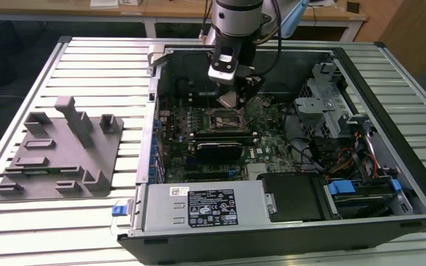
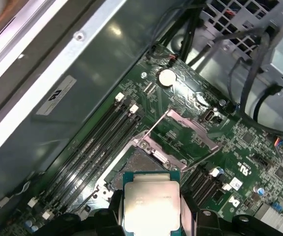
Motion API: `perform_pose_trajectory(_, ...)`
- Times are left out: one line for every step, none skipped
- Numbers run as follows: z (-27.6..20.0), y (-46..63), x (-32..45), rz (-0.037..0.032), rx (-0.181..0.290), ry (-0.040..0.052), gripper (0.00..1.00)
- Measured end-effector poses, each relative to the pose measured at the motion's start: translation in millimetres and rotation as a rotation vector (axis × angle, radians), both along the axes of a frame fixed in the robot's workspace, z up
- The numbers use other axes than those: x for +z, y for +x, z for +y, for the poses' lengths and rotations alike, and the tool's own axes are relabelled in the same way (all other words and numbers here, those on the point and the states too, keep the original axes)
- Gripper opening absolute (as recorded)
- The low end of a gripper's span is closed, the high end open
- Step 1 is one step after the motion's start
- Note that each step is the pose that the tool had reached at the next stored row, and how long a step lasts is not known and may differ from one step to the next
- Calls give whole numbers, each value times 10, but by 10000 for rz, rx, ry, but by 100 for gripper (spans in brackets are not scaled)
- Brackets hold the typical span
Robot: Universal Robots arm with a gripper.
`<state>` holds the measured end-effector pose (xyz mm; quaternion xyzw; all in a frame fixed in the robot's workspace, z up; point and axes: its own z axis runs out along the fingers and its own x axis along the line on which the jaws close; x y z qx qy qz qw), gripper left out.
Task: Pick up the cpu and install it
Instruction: 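Place the cpu into insertion slot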
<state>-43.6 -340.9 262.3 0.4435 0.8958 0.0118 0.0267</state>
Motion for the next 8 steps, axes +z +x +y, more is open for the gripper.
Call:
perform_pose_trajectory(0, 0, 0, 0, -91, 0, 55)
perform_pose_trajectory(0, 0, 0, 0, -181, 1, 55)
perform_pose_trajectory(0, 0, 0, 0, -279, 0, 55)
perform_pose_trajectory(0, 0, 0, 0, -372, 0, 55)
perform_pose_trajectory(0, 0, 0, 0, -463, 0, 55)
perform_pose_trajectory(0, 0, 0, -1, -560, 1, 55)
perform_pose_trajectory(0, 0, 0, 0, -677, 0, 55)
perform_pose_trajectory(0, 0, 0, 0, -784, 0, 55)
